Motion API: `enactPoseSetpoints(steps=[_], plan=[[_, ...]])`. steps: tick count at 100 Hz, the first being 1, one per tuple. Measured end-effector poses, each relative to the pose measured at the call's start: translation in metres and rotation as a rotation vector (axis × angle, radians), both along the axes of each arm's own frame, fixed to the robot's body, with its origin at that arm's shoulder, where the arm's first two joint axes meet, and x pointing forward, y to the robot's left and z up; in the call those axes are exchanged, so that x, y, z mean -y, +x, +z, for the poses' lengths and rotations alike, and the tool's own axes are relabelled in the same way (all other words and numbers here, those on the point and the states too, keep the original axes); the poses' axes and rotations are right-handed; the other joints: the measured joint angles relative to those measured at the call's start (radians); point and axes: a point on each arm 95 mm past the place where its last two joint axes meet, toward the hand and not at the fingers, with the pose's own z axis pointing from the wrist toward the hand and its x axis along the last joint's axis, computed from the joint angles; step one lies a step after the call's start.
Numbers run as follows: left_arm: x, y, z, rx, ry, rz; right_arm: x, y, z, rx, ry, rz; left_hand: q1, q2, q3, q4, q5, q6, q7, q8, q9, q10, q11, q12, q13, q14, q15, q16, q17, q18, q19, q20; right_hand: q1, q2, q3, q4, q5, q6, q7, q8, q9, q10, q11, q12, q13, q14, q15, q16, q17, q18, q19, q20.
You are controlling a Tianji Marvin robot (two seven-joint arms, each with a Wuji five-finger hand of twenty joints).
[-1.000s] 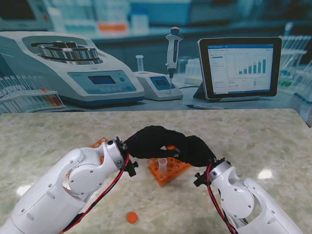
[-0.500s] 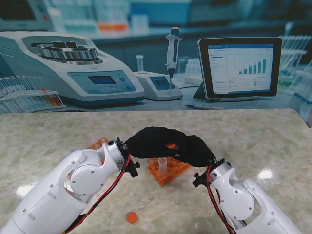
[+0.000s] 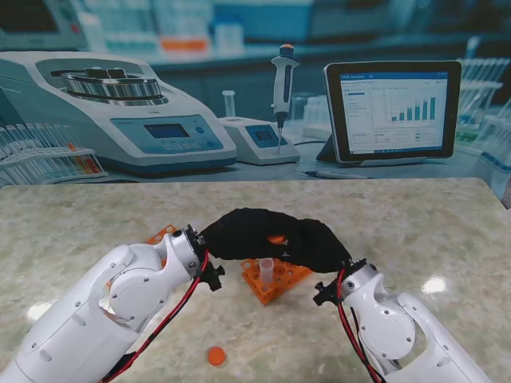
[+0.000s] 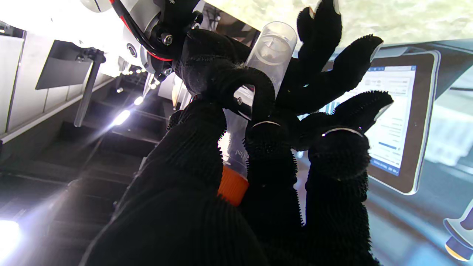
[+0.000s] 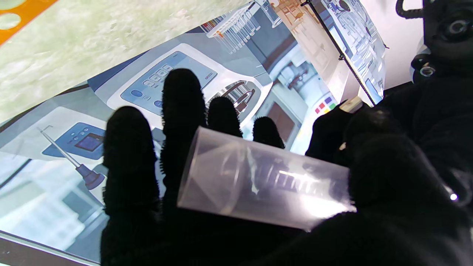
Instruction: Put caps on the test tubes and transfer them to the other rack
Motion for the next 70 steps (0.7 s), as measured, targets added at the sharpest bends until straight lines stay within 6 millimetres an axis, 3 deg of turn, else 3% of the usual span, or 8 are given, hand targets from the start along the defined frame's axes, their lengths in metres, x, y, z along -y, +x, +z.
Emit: enactPoseSetpoints(steps=[33, 70], plan=[[-0.006, 0.0, 0.007, 0.004, 0.006, -0.002, -0.001, 0.006, 0.0, -0.018, -0.007, 0.011, 0.0, 0.01, 0.001, -0.006, 0.0, -0.027, 0.0, 0.054, -0.001, 0.01, 0.001, 0.0, 0.0, 0.0, 0.0, -0.008, 0.0, 0.0, -0.014, 0.0, -0.176, 0.013, 0.025, 0.012, -0.021, 0.001, -0.043, -0.078, -0.09, 0.0, -0.096, -0.134, -0.231, 0.035, -0.18, -0.181, -0.276, 0.03, -0.19, -0.118], [-0.013, -0.001, 0.009, -0.01, 0.021, 0.006, 0.004, 0.005, 0.004, -0.017, -0.041, 0.02, 0.0, 0.017, 0.001, -0.009, 0.002, -0.04, 0.001, 0.076, -0.002, 0.023, 0.001, 0.0, 0.001, -0.001, 0.006, -0.008, 0.0, 0.0, -0.025, 0.01, -0.197, 0.013, 0.058, 0.012, -0.021, -0.043, -0.071, -0.212, -0.151, 0.0, -0.156, -0.233, -0.318, 0.037, -0.264, -0.279, -0.365, 0.045, -0.278, -0.215]])
